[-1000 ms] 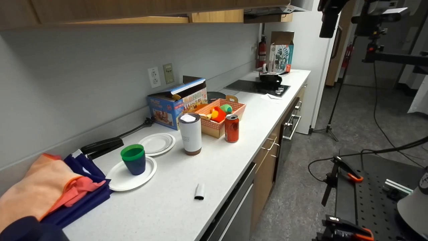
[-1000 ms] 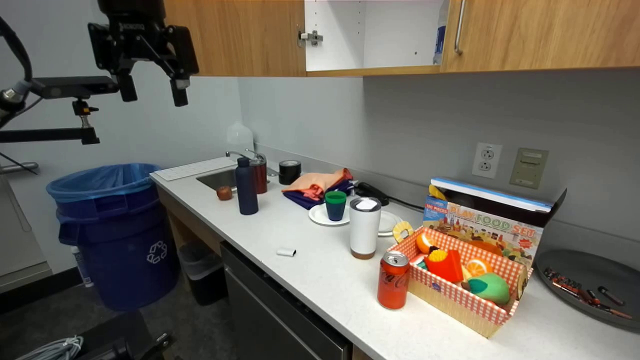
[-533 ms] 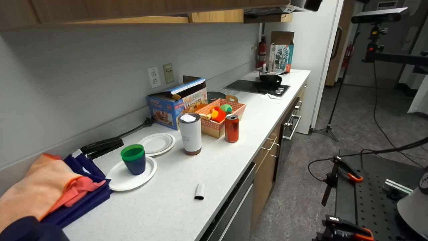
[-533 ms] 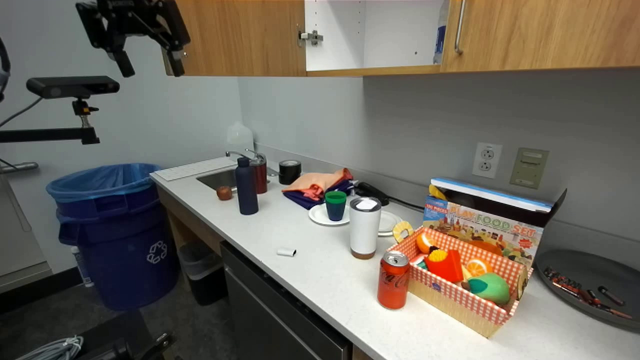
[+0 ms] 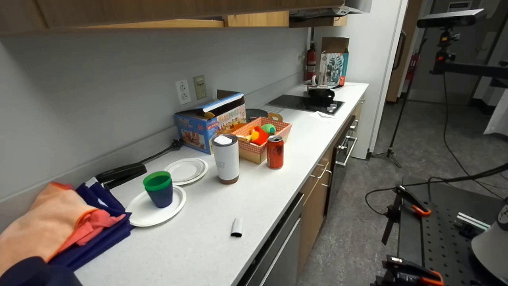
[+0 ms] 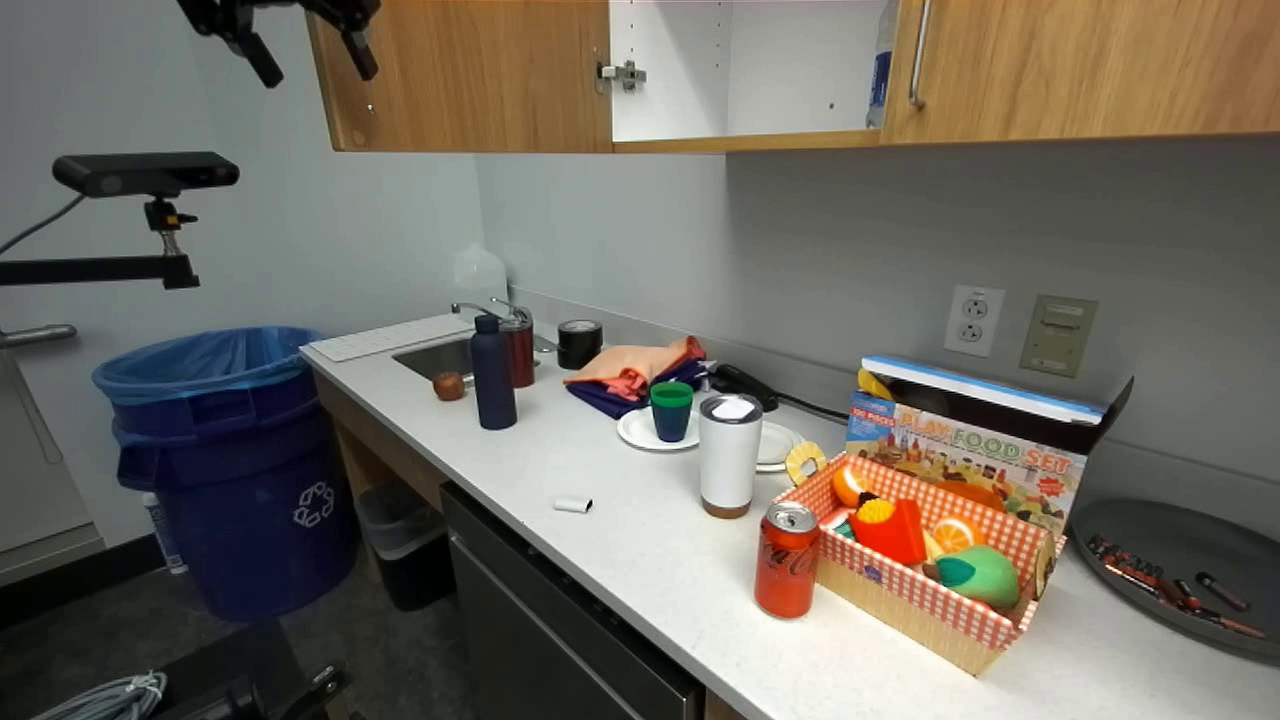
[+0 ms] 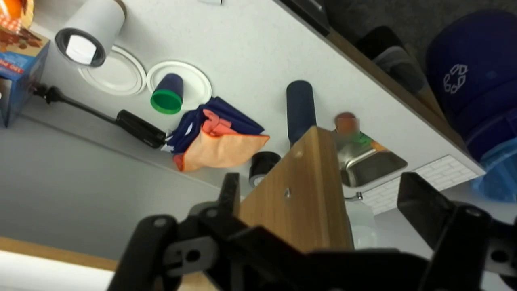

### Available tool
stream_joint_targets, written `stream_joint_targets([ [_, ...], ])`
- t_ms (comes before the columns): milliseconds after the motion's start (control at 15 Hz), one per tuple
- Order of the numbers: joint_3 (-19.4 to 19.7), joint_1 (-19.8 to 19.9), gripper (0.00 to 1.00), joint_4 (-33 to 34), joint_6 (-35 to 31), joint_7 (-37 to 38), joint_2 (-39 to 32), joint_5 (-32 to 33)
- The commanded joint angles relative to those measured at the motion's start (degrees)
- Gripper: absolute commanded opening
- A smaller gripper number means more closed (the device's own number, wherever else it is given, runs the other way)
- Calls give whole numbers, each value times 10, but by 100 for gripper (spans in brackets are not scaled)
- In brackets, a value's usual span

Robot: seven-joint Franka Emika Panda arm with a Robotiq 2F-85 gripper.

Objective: Close the top left cabinet door

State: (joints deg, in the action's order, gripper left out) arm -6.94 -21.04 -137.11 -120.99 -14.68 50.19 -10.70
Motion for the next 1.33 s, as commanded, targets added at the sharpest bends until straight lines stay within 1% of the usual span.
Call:
stream_joint_targets([
  [0,6,-13,100,-35,-98,-11,22,-19],
  [133,6,-15,100,-51,-154,-6,18,-17],
  [333,-3,-3,100,-77,-234,6,15,4],
  [533,-14,15,100,-98,-290,22,12,33],
  [733,-22,39,100,-107,-307,39,13,71],
  [867,-30,60,100,-105,-300,57,18,98],
  [1267,-60,153,100,-103,-289,120,44,170],
])
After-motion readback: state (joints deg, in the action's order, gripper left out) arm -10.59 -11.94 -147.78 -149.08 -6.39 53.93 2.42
